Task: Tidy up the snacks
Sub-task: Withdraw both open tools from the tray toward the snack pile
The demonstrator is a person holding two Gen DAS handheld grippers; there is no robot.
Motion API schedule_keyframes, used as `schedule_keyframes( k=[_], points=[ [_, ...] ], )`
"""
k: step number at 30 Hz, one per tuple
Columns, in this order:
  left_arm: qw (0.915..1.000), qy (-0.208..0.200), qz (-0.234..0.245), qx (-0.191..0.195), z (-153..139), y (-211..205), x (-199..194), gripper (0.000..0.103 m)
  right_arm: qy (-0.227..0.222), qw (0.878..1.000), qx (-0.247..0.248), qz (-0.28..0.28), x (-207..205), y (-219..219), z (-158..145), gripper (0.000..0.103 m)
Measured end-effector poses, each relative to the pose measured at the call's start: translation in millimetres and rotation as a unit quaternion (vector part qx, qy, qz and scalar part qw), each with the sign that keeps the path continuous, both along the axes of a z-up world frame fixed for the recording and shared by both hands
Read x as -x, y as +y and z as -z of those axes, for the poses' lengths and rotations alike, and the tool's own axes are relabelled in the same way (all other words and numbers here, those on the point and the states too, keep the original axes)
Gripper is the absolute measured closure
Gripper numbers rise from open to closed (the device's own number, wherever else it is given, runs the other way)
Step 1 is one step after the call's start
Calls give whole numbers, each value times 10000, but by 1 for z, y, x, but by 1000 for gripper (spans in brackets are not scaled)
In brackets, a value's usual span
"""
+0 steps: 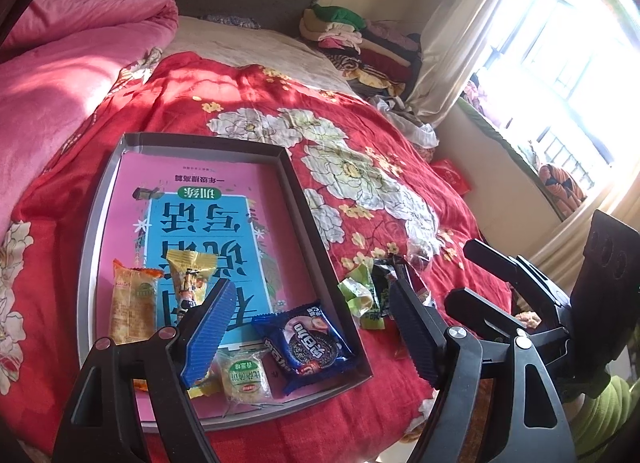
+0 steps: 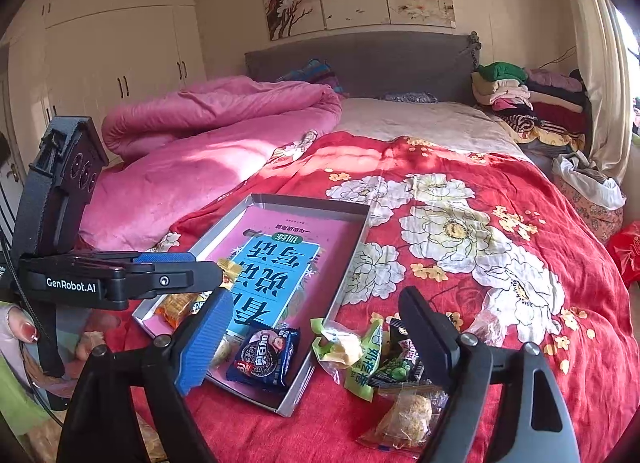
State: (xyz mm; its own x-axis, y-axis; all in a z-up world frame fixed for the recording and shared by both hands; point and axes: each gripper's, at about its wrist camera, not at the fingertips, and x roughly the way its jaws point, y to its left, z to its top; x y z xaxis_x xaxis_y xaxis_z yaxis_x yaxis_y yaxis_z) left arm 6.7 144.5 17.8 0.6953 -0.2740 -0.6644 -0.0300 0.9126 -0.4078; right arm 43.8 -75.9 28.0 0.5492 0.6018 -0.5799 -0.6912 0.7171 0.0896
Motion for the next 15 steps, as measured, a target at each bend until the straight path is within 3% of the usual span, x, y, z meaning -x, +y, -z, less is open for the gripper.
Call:
schedule_keyframes(
  k=[15],
  points=[
    [9995,-24,324,-42,-3,-30,1,23,63,9989,-148,429,-10,-36,-7,16]
  ],
)
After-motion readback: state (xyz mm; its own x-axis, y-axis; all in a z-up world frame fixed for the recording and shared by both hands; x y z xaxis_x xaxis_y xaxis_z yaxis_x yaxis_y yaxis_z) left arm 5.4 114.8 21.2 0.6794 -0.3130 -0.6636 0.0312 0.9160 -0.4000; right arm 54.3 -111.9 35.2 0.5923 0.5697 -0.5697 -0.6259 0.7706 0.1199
